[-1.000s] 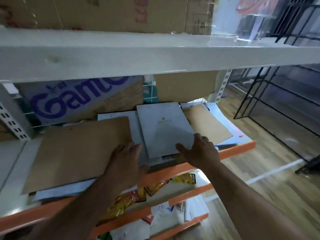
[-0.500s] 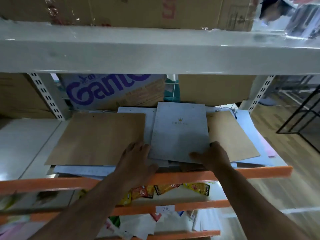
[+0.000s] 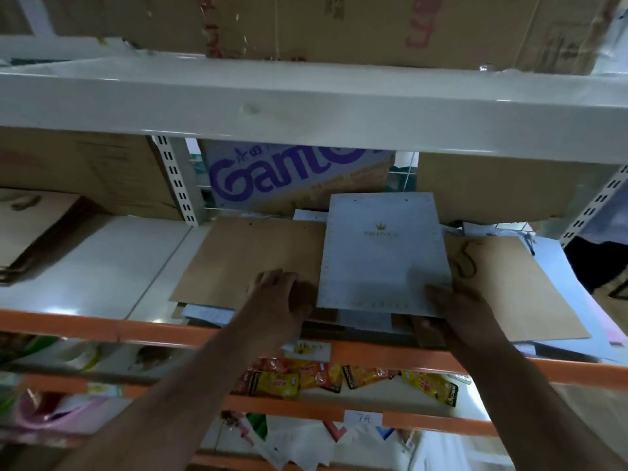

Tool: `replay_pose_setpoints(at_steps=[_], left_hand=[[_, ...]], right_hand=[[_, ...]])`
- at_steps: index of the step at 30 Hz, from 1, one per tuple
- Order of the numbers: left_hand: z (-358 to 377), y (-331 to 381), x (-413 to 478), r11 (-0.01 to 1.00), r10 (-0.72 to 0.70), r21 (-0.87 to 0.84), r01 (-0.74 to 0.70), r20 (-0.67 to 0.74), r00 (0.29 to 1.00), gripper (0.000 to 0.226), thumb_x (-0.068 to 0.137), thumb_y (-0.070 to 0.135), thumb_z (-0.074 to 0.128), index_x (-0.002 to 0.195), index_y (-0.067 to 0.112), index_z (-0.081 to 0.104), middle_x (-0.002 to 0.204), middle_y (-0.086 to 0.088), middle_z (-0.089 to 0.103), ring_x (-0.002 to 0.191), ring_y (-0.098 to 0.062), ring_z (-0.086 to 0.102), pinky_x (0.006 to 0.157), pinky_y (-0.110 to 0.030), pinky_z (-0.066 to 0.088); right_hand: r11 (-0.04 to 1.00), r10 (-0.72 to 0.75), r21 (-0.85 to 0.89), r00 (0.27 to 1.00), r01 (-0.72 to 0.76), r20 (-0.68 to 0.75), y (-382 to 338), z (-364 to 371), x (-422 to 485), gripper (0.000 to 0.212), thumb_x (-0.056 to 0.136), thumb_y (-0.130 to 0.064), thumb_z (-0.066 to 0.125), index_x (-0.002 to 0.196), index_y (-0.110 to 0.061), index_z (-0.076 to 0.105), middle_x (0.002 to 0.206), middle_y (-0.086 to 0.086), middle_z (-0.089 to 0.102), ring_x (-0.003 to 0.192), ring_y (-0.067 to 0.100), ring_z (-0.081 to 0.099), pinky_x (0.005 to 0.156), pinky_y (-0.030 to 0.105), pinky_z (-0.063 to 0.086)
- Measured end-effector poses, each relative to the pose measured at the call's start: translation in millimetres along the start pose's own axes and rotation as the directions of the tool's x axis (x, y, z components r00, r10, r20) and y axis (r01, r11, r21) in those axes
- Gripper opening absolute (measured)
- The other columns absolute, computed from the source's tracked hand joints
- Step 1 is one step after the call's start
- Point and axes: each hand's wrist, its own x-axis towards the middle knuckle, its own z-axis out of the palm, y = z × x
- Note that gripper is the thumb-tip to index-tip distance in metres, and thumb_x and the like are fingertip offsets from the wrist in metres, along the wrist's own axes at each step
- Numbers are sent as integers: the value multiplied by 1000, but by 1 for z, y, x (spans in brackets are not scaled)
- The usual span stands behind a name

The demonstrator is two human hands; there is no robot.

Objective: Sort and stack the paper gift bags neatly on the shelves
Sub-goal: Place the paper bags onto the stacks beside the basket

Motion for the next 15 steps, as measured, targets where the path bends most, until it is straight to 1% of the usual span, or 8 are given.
replay_pose_setpoints(at_steps=[2, 3, 6, 8, 10, 12, 13, 15], left_hand=[[-11, -18, 4, 999, -50, 4, 50, -31, 998, 64, 92, 46, 61, 147, 20, 42, 153, -7, 37, 144, -29, 24, 115, -47, 32], [-17, -27, 5, 997, -76, 15, 76, -51, 996, 62, 92, 45, 62, 146, 21, 43, 152, -7, 39, 143, -29, 26, 115, -46, 32], [-37, -55, 6, 989, -125, 62, 132, -102, 987, 63, 92, 47, 59, 147, 24, 40, 151, -7, 42, 141, -31, 31, 112, -43, 33], [-48, -77, 8, 985, -159, 53, 165, -95, 983, 64, 91, 50, 56, 147, 22, 40, 149, -8, 44, 139, -32, 34, 110, -44, 34], [-55, -101, 14, 976, -205, 60, 211, -104, 973, 66, 89, 59, 44, 142, 19, 43, 145, -10, 49, 134, -34, 40, 108, -46, 38], [-57, -124, 22, 972, -228, 30, 232, -111, 967, 69, 83, 64, 28, 130, 16, 46, 133, -14, 55, 121, -36, 50, 99, -47, 44], [-59, -132, 25, 970, -243, 0, 244, -95, 965, 64, 82, 62, 30, 124, 16, 46, 124, -15, 58, 113, -36, 53, 93, -45, 46], [-68, -144, 27, 972, -235, -29, 233, -62, 970, 52, 82, 56, 48, 118, 18, 44, 112, -12, 59, 99, -32, 56, 82, -40, 47]], right_hand=[[1000, 6, -27, 999, -5, 34, 5, 15, 0, 20, 96, -6, 58, 115, -3, 63, 96, 17, 66, 63, 23, 64, 50, 29, 52], [999, 5, -47, 999, -3, 42, 7, 23, 0, 22, 97, -7, 58, 117, -2, 63, 97, 18, 66, 65, 24, 64, 52, 31, 53], [997, -2, -82, 1000, 2, 3, 13, 50, -1, 19, 97, -7, 58, 114, -3, 64, 100, 16, 66, 76, 28, 63, 48, 29, 51], [997, -11, -79, 1000, 10, -12, 17, 68, -4, 16, 97, -7, 58, 111, -6, 65, 100, 12, 67, 82, 28, 65, 49, 27, 52], [996, -21, -92, 1000, 18, -23, 22, 87, -7, 16, 97, -8, 57, 111, -9, 66, 102, 10, 69, 88, 30, 67, 52, 29, 53], [994, -35, -108, 999, 31, -37, 25, 104, -12, 16, 97, -7, 56, 110, -10, 66, 100, 10, 71, 86, 29, 69, 54, 32, 53], [993, -46, -111, 998, 41, -46, 28, 111, -14, 15, 97, -6, 56, 107, -10, 67, 97, 10, 71, 82, 27, 70, 54, 33, 53], [992, -60, -119, 996, 51, -71, 32, 125, -18, 13, 97, -4, 54, 101, -9, 66, 92, 13, 68, 76, 28, 67, 55, 34, 52]])
